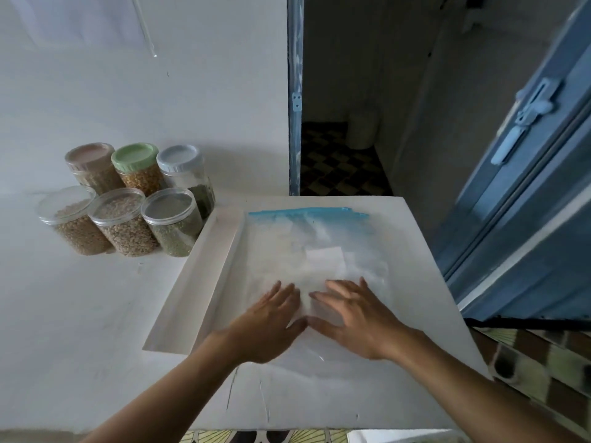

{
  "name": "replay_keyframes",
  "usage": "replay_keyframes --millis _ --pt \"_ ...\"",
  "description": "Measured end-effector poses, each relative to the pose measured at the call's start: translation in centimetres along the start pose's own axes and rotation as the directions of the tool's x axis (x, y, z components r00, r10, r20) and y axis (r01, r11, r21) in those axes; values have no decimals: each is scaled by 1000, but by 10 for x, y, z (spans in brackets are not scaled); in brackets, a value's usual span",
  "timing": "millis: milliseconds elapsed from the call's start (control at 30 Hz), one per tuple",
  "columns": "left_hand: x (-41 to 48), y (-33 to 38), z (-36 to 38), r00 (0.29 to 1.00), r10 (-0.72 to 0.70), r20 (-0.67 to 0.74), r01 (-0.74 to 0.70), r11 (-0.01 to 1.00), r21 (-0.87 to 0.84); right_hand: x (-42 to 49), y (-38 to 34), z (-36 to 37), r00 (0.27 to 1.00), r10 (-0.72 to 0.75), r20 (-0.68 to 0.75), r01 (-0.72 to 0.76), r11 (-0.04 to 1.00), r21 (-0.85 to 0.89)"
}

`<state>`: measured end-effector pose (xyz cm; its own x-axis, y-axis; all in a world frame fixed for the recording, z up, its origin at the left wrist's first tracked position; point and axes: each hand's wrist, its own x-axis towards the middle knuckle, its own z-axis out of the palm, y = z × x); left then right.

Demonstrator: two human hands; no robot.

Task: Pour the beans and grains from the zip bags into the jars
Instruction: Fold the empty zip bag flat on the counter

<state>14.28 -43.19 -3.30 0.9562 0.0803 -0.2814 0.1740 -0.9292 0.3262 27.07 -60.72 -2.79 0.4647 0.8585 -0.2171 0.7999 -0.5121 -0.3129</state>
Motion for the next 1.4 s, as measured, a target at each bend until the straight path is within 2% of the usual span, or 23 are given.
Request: replay_keyframes --millis 67,200,533,667,733,767,800,867,900,933,1033,1133,1200,1233,1300,1400 --pt "-2 -3 15 998 -18 54 14 996 85 -10 7 12 1000 7 13 -7 999 -52" --pt "-4 -6 41 998 -24 -52 36 971 234 -22 21 36 1000 -5 -8 4 988 -154" --pt "-3 -7 50 985 -6 -171 45 972 229 -23 27 51 994 -27 -103 10 986 -167" --pt "-2 -11 48 988 5 -155 24 982 187 -20 29 48 996 -5 -84 1 999 -42" --pt "-2 -15 38 991 29 -127 -26 999 30 -17 29 39 997 36 -75 -26 991 132" --pt "-1 -16 32 994 10 -109 -25 990 -137 -15 29 34 996 62 -69 -45 974 223" --pt "1 -18 26 996 -33 -83 2 937 -348 -13 30 28 994 81 -70 -59 959 276" --pt "9 -22 14 991 -119 -53 47 707 -706 -10 32 19 993 79 -87 -57 973 224" --pt "16 -25 7 983 -175 -55 65 610 -790 -9 33 15 993 70 -96 -55 986 154" --pt "24 -29 0 976 -206 -66 71 592 -802 -5 32 13 991 64 -117 -54 995 87" --pt "47 -38 -29 972 -224 -63 119 708 -696 14 28 2 975 28 -222 -50 995 -91" --pt "72 -40 -51 947 -192 -256 90 928 -362 41 29 -7 956 -31 -292 -20 985 -170" --pt "92 -38 -52 916 -110 -387 53 987 -155 62 35 -10 914 -79 -397 9 984 -175" --pt "104 -38 -52 908 -91 -409 62 995 -84 71 37 -12 903 -80 -423 0 983 -186" --pt "125 -43 -51 927 -126 -352 146 989 29 83 39 -11 935 -23 -353 -53 977 -205" --pt "150 -57 -44 974 -181 -137 205 961 186 90 42 6 989 29 -146 -59 977 -205"
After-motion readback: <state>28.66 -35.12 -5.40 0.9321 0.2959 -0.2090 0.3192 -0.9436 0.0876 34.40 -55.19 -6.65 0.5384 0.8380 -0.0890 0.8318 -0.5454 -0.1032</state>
